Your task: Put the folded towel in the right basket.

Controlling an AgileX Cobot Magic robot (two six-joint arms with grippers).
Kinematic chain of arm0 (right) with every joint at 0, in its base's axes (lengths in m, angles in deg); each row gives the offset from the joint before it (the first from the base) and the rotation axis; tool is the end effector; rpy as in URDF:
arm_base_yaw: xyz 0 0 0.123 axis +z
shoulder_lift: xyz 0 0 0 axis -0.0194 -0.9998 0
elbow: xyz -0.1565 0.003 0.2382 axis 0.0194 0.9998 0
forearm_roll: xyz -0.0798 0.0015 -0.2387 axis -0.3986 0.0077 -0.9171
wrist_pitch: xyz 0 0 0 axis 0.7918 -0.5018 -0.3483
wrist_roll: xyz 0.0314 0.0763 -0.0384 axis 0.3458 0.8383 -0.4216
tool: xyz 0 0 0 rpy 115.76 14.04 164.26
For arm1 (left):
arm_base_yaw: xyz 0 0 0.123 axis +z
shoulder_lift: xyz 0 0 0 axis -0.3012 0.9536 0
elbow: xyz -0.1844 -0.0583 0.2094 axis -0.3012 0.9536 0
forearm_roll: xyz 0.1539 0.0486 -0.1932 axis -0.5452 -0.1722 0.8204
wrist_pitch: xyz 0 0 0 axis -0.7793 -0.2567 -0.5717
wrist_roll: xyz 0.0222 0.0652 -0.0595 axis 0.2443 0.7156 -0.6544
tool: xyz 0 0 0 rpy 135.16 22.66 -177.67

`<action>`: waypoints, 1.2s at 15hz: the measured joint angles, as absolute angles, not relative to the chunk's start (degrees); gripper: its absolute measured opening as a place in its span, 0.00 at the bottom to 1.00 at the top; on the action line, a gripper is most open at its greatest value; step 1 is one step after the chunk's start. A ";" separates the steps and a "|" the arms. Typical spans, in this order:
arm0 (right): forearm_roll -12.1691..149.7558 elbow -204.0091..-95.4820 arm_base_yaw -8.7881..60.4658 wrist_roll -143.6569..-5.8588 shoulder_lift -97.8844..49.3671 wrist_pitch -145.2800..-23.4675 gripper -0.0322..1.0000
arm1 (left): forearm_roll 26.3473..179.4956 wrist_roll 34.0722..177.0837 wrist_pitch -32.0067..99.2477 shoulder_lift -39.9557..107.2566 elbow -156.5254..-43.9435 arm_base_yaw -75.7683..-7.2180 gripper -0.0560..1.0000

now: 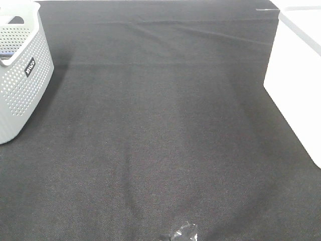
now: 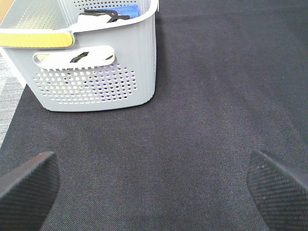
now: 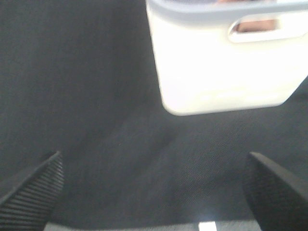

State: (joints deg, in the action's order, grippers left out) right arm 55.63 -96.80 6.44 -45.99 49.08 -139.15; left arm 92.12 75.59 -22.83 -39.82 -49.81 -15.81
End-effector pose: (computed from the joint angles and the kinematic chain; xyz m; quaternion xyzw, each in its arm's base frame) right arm -0.0045 -0.0080 0.2662 0.0070 0.8718 0.0020 0.4898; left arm -0.0064 -0.0040 0.2805 0.0184 0.8468 0.0034 0.5315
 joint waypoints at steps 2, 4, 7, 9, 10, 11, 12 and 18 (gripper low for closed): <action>58.21 -96.05 6.44 -48.00 49.08 -139.21 0.97 | 92.12 75.59 -22.83 -39.82 -49.81 -15.81 0.99; 60.04 -95.94 6.44 -50.23 49.08 -139.15 0.97 | 92.12 75.59 -22.83 -39.82 -49.81 -15.81 0.99; 62.22 -95.94 6.44 -50.98 49.08 -139.15 0.97 | 92.12 75.59 -22.83 -39.82 -49.81 -15.81 0.99; 62.45 -95.94 5.98 -50.98 49.08 -139.15 0.97 | 92.12 75.59 -22.83 -39.82 -49.81 -15.81 0.99; 62.73 -95.94 4.60 -50.98 49.08 -139.09 0.97 | 92.12 75.59 -22.83 -39.82 -49.81 -15.81 0.99; 63.08 -95.94 2.89 -50.98 49.08 -139.09 0.97 | 92.12 75.59 -22.83 -39.82 -49.81 -15.81 0.99; 63.36 -95.94 2.54 -50.98 49.08 -139.09 0.97 | 92.12 75.59 -22.83 -39.82 -49.81 -15.81 0.99; 63.88 -95.94 2.43 -50.98 49.08 -139.09 0.97 | 92.12 75.59 -22.83 -39.82 -49.81 -15.81 0.99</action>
State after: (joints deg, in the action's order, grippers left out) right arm 63.88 -95.94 2.43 -50.98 49.08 -139.09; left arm 92.12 75.59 -22.83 -39.82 -49.81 -15.81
